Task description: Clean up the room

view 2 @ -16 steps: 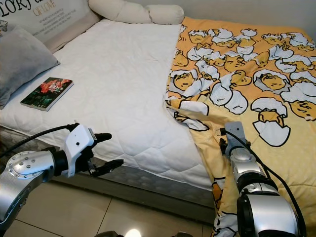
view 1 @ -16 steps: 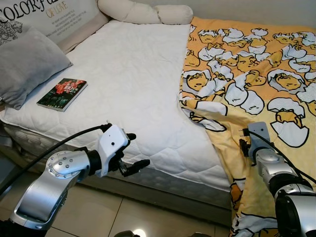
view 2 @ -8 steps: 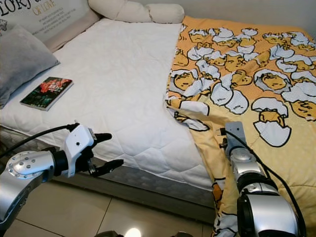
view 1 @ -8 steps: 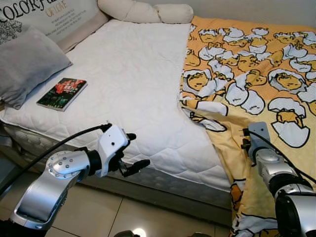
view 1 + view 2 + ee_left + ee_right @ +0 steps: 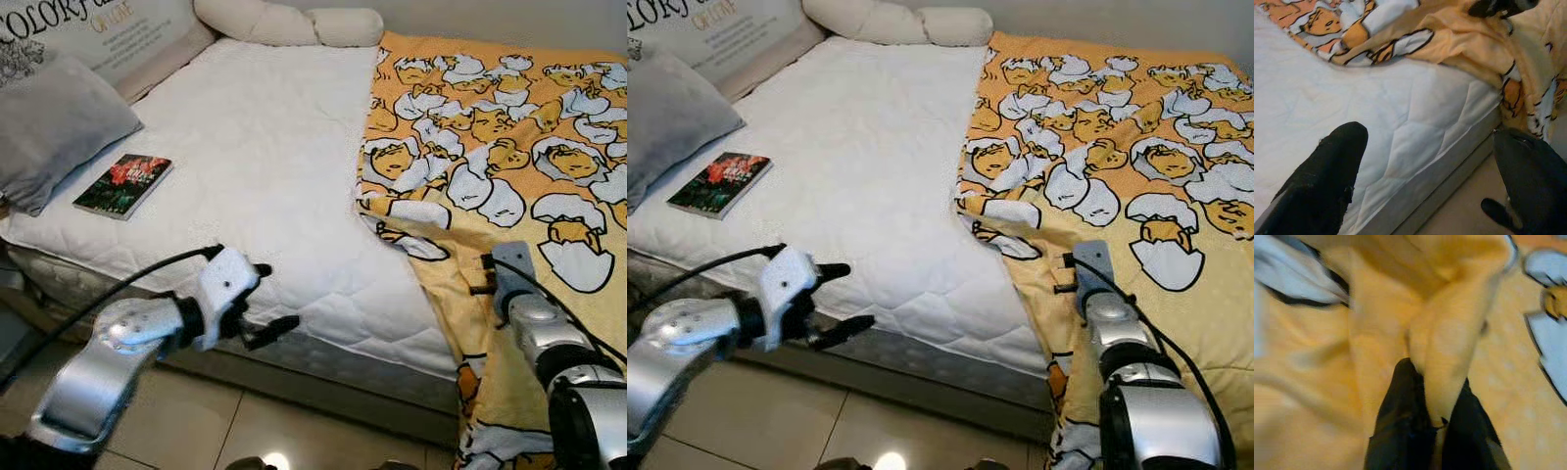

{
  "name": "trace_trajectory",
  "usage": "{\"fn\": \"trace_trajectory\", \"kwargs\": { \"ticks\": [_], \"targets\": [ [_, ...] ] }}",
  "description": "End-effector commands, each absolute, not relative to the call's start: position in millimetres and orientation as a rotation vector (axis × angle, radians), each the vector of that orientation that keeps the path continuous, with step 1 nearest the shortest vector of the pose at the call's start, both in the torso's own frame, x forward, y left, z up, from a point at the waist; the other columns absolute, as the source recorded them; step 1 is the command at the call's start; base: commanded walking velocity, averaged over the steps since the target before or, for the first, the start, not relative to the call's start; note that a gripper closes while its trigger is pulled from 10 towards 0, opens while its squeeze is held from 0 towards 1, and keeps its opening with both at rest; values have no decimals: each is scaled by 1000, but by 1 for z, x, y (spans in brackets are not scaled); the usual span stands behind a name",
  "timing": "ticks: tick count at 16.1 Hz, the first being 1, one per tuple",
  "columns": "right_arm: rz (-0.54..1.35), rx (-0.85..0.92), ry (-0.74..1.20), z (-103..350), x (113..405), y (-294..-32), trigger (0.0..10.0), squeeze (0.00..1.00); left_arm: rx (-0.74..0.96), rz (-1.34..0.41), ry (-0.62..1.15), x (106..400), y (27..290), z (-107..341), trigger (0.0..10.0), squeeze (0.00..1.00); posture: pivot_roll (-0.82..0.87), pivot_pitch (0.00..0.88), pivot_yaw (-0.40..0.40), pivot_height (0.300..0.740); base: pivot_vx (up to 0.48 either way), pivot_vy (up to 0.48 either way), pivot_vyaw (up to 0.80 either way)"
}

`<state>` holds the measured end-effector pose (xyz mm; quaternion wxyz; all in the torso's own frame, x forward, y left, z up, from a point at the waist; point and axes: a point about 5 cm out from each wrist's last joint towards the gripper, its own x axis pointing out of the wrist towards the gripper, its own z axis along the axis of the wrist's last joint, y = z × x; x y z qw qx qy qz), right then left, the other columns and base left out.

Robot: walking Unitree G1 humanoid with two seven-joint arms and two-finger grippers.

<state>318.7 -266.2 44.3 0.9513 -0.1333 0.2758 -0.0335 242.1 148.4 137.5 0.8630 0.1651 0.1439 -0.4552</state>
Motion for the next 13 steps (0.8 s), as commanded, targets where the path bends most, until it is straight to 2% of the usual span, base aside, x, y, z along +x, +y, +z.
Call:
{"fn": "trace_trajectory", "kwargs": {
  "ticks": [1, 4, 5, 6, 7, 8, 9, 12, 13],
  "targets": [
    [16, -259, 531, 46, 318, -265, 0, 0, 364, -952, 296, 245, 147, 138, 10000, 0, 14, 0, 21, 740, 0, 0, 0],
    [157, -208, 523, 43, 311, -265, 0, 0, 363, -954, 293, 245, 146, 137, 10000, 0, 6, 0, 22, 740, 0, 0, 0],
    [352, -154, 498, 43, 304, -259, 0, 0, 362, -955, 291, 246, 145, 137, 10000, 0, 5, 0, 22, 740, 0, 0, 0],
    [451, -116, 488, 42, 300, -254, 0, 0, 362, -958, 291, 246, 145, 137, 10000, 0, -1, 0, 25, 740, 0, 0, 0],
    [638, -57, 468, 42, 290, -245, 0, 0, 360, -964, 293, 245, 144, 136, 10000, 0, -6, 0, 27, 740, 0, 0, 0],
    [738, -13, 463, 43, 283, -239, 0, 0, 360, -967, 295, 245, 144, 135, 10000, 0, -11, 0, 29, 740, 0, 0, 0],
    [963, 92, 467, 43, 261, -216, 0, 0, 358, -974, 298, 245, 142, 134, 10000, 0, -16, 0, 32, 740, 0, 0, 0],
    [1144, 154, 485, 41, 239, -193, 0, 0, 355, -980, 297, 245, 140, 133, 10000, 0, -15, 0, 32, 740, 0, 0, 0],
    [1200, 198, 483, 38, 230, -178, 0, 0, 355, -985, 300, 245, 140, 133, 10000, 0, -9, 0, 30, 740, 0, 0, 0]
  ]
}}
